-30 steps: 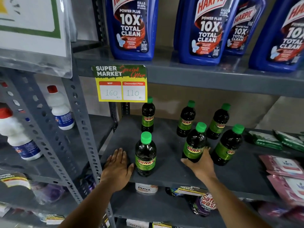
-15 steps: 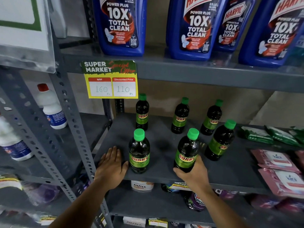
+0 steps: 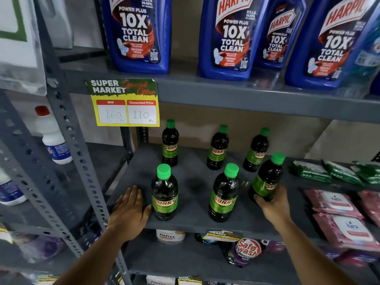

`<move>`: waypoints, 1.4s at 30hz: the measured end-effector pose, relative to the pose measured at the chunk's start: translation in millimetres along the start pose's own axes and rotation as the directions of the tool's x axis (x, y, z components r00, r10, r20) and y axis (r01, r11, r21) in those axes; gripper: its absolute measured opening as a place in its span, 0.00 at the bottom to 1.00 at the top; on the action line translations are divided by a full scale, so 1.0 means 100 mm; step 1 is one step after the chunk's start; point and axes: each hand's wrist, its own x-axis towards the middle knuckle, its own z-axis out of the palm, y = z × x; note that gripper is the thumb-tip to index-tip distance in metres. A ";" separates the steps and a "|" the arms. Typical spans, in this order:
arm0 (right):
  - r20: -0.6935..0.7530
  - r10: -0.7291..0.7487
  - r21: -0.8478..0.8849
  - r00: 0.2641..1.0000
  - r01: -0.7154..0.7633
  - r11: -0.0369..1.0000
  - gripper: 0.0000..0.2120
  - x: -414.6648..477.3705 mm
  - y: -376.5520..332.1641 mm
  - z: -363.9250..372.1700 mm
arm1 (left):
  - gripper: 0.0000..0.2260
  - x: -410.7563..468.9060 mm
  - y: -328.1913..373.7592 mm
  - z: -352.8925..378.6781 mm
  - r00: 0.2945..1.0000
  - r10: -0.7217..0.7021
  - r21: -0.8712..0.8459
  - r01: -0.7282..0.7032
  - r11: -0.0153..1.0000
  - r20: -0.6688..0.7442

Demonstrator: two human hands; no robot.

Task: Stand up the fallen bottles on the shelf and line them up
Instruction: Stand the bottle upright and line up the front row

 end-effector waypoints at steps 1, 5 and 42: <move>-0.001 -0.001 -0.047 1.000 0.001 0.999 0.30 0.02 0.00 0.00 | 0.33 0.00 0.00 0.00 1.000 -0.002 0.000 0.002 1.000 0.001; -0.028 -0.083 -0.094 0.996 0.080 0.992 0.27 0.08 0.01 0.05 | 0.33 -0.02 0.00 -0.02 1.000 -0.004 0.005 0.004 1.000 0.009; 0.037 0.062 -0.135 0.997 -0.056 0.989 0.34 -0.45 0.16 -0.14 | 0.33 -0.04 0.00 -0.03 1.000 0.027 -0.019 -0.027 0.999 -0.007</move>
